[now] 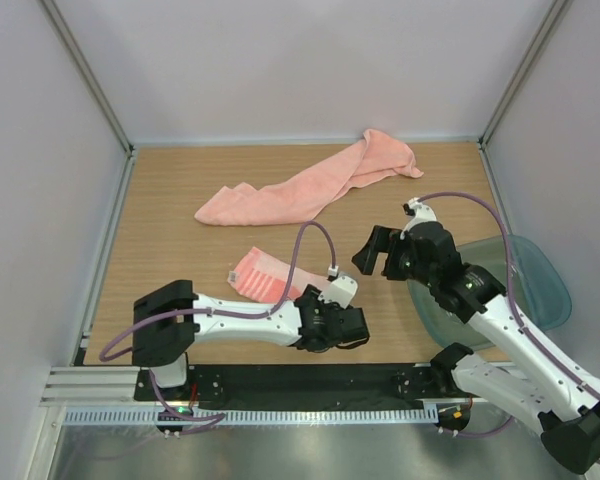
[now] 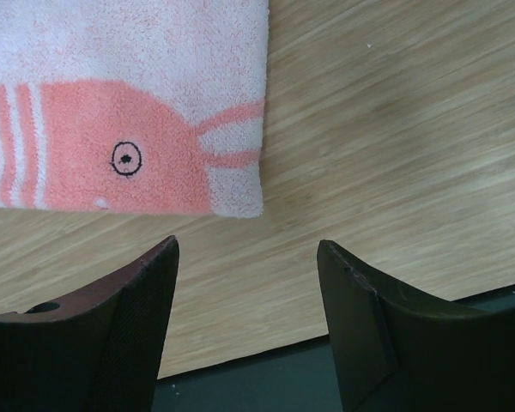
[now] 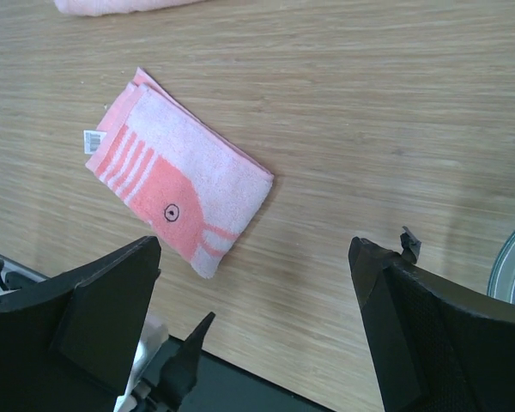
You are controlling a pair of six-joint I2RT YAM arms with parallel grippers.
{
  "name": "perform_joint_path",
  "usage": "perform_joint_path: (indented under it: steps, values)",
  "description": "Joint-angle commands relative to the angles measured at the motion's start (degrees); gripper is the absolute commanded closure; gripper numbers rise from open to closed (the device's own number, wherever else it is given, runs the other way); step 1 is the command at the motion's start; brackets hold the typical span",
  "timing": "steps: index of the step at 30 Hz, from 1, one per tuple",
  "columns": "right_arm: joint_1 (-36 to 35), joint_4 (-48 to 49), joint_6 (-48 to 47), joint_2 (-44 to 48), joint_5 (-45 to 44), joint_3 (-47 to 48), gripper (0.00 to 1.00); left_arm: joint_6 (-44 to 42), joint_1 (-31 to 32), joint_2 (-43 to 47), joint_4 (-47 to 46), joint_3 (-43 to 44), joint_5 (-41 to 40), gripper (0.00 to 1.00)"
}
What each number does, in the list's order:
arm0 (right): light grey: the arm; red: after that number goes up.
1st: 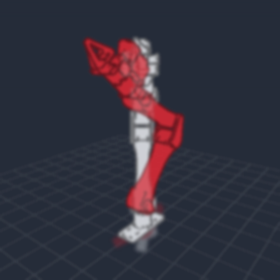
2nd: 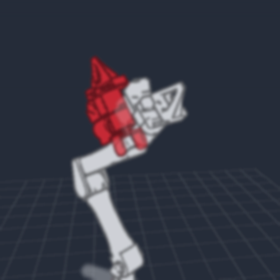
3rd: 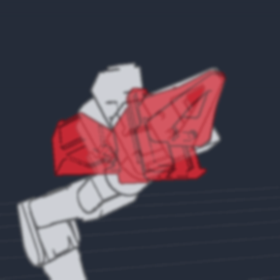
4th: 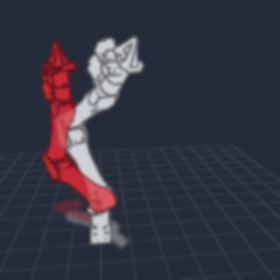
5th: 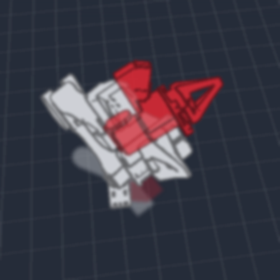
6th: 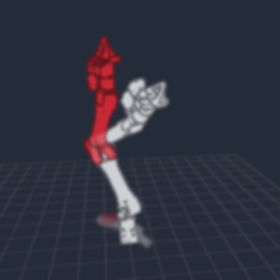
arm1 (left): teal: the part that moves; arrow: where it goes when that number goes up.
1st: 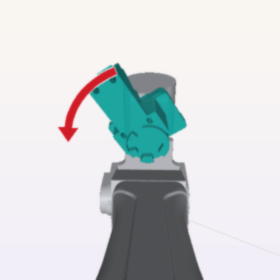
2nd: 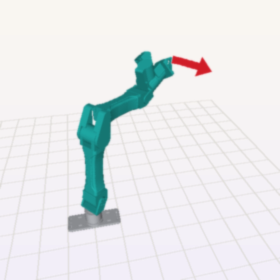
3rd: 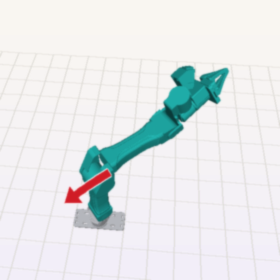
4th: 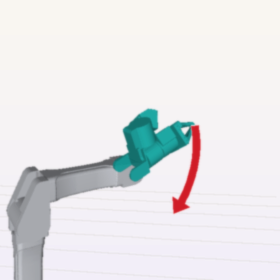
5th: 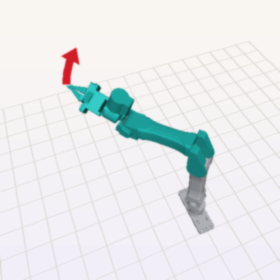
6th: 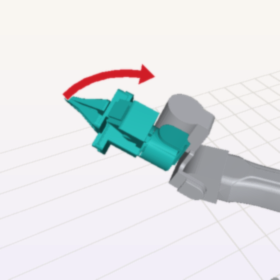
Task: Roll the towels
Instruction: Roll the towel
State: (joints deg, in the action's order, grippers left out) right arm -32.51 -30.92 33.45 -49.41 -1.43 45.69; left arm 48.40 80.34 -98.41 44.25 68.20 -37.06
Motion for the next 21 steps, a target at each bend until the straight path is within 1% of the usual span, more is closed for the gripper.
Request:
perform_joint_path:
  steps: [1,7,10,11,16,21]
  values:
    - [0.17,0.33,0.74,2.82,-1.73,0.10,0.00,2.66,0.08,-1.51,-1.53,1.76,-3.63,0.33]
    - [0.08,-2.30,-0.93,2.74,-0.41,1.24,0.00,1.79,0.00,-3.63,-6.71,-1.22,-4.25,0.33]
    - [0.08,-2.92,-1.90,2.30,-0.41,1.86,0.00,0.38,0.00,-4.77,-9.35,-2.19,-4.25,0.39]
    - [0.08,-3.10,-2.07,1.86,-0.33,2.20,0.00,-0.41,0.00,-5.64,-9.88,-2.29,-4.34,0.40]
    - [0.08,-2.92,-2.86,0.10,0.37,2.91,0.00,-0.68,-0.18,-7.85,-9.88,-2.46,-6.53,0.41]
    - [0.08,-1.43,-2.87,-1.30,0.73,2.38,0.00,-1.64,-1.14,-7.94,-11.29,-3.86,-7.50,0.41]
